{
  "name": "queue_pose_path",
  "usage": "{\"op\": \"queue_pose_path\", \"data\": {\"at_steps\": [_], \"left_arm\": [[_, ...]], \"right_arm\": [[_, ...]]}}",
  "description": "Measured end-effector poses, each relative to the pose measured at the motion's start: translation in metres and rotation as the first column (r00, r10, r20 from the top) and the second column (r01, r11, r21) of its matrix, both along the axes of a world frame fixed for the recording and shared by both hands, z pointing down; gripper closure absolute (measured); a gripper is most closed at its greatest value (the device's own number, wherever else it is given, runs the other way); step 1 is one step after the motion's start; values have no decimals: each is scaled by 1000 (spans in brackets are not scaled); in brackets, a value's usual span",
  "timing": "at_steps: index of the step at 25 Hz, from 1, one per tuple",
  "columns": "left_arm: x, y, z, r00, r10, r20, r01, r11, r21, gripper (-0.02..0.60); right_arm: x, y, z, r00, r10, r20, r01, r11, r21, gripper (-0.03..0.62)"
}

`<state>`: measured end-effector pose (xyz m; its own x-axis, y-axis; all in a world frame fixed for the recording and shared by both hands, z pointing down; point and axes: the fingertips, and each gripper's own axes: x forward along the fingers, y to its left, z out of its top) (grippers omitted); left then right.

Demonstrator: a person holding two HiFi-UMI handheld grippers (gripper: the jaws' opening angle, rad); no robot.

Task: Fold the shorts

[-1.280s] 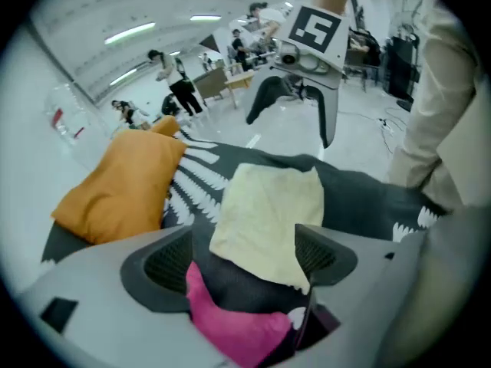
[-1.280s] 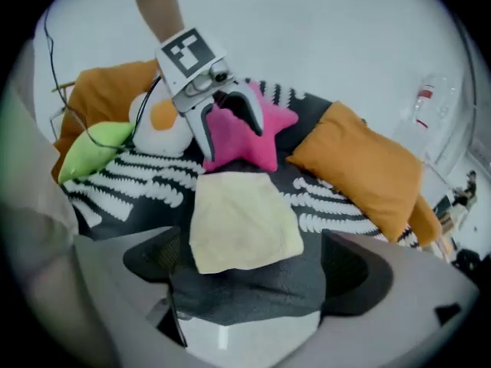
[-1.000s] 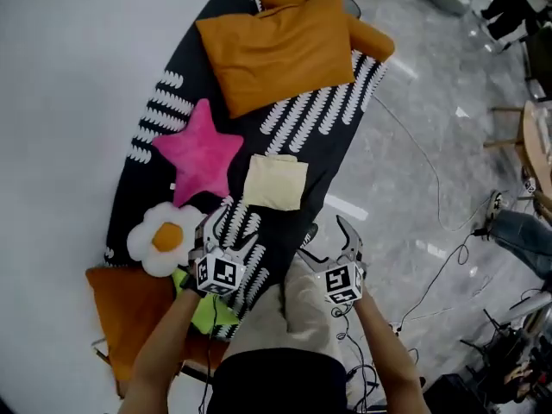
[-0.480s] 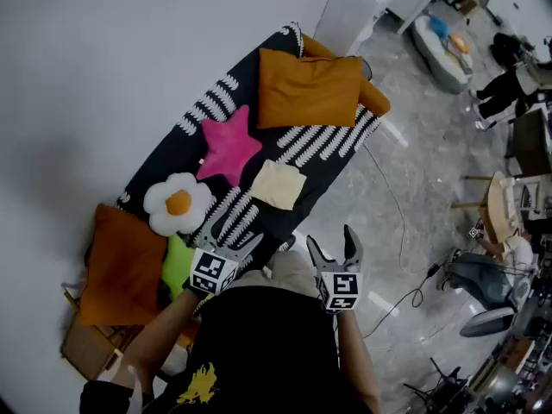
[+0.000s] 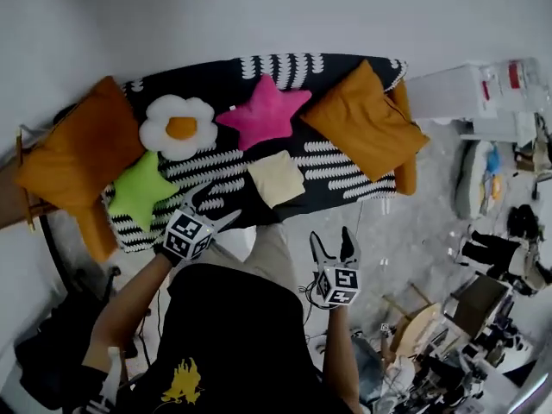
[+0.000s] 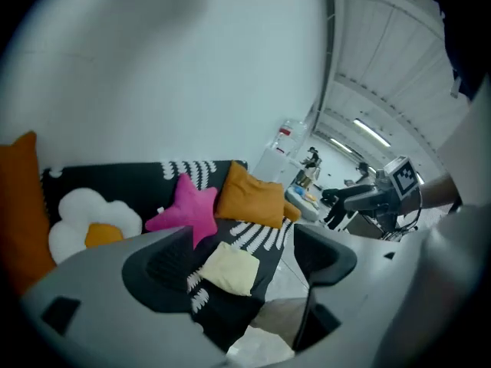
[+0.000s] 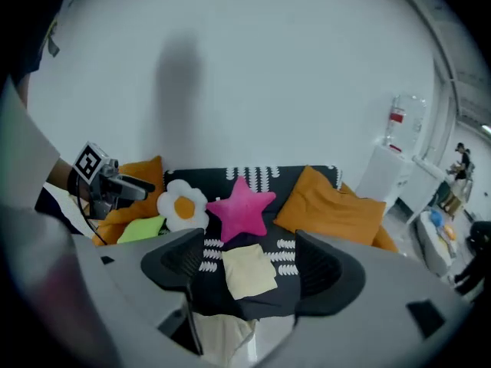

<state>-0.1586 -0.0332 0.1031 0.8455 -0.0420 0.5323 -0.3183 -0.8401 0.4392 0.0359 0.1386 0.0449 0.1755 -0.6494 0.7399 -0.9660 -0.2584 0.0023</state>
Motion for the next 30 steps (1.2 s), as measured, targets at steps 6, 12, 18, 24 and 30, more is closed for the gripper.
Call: {"op": "queue_pose_path", "data": {"at_steps": [6,12,18,24,30], "left_arm": [[52,-6,117,973,-197,121,214,967,-141,166],[102,8,302,949,-217,226,291,879,-377,166],[137,13,438,929,-189,319,335,796,-504,205],[151,2,469,911,-306,276,406,785,-467,423],[161,22,431,942,-272,195,331,846,-419,537]], "right_arm": [[105,-69,144,922,-351,161,371,922,-114,218],[138,-142,346,789,-496,362,586,784,-202,234],[107,-192,481,744,-397,538,557,813,-169,220],[70,-175,517,683,-438,585,633,754,-175,439],[87,-135,479,641,-479,599,659,744,-110,531]]}}
